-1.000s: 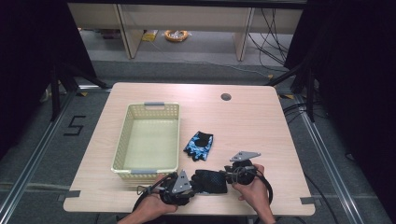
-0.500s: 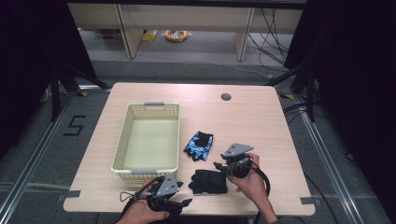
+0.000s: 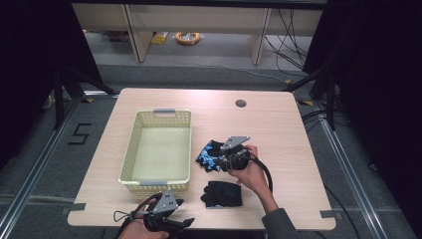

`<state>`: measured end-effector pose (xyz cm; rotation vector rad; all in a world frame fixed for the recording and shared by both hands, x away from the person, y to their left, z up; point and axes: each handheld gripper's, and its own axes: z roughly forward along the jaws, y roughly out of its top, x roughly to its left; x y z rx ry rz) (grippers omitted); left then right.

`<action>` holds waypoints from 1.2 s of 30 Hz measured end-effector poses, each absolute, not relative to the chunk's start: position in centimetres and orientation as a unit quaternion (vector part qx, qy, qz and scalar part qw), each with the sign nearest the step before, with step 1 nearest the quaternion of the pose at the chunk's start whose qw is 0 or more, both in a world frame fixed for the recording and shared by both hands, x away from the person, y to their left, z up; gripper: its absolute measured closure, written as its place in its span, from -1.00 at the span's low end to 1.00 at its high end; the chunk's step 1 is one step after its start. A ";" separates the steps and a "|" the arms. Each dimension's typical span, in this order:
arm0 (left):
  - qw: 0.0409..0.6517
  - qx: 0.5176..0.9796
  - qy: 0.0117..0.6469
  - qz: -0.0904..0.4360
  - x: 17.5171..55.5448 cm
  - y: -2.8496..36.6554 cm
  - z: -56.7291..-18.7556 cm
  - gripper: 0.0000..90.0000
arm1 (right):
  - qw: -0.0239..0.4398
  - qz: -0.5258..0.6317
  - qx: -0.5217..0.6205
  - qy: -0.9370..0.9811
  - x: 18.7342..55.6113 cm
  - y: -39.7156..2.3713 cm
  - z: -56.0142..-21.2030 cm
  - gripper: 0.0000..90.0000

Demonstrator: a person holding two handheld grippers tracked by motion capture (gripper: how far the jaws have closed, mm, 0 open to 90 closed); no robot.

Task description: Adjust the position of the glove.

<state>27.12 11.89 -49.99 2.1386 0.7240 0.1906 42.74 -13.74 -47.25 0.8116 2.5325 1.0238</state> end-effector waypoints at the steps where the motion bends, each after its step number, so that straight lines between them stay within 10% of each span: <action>1: 0.419 0.858 0.287 0.082 27.3 12.1 -50.0 -0.31 | 0.144 0.352 0.277 0.882 43.0 -13.6 -47.4 0.29; 24: 0.410 0.864 0.284 0.074 27.3 12.2 -50.3 -0.31 | 0.108 0.315 0.268 0.904 46.5 -11.5 -50.1 0.38; 36: 0.404 0.870 0.270 0.085 27.5 12.4 -50.3 -0.30 | 0.094 0.340 0.293 0.889 46.2 -12.6 -49.9 0.99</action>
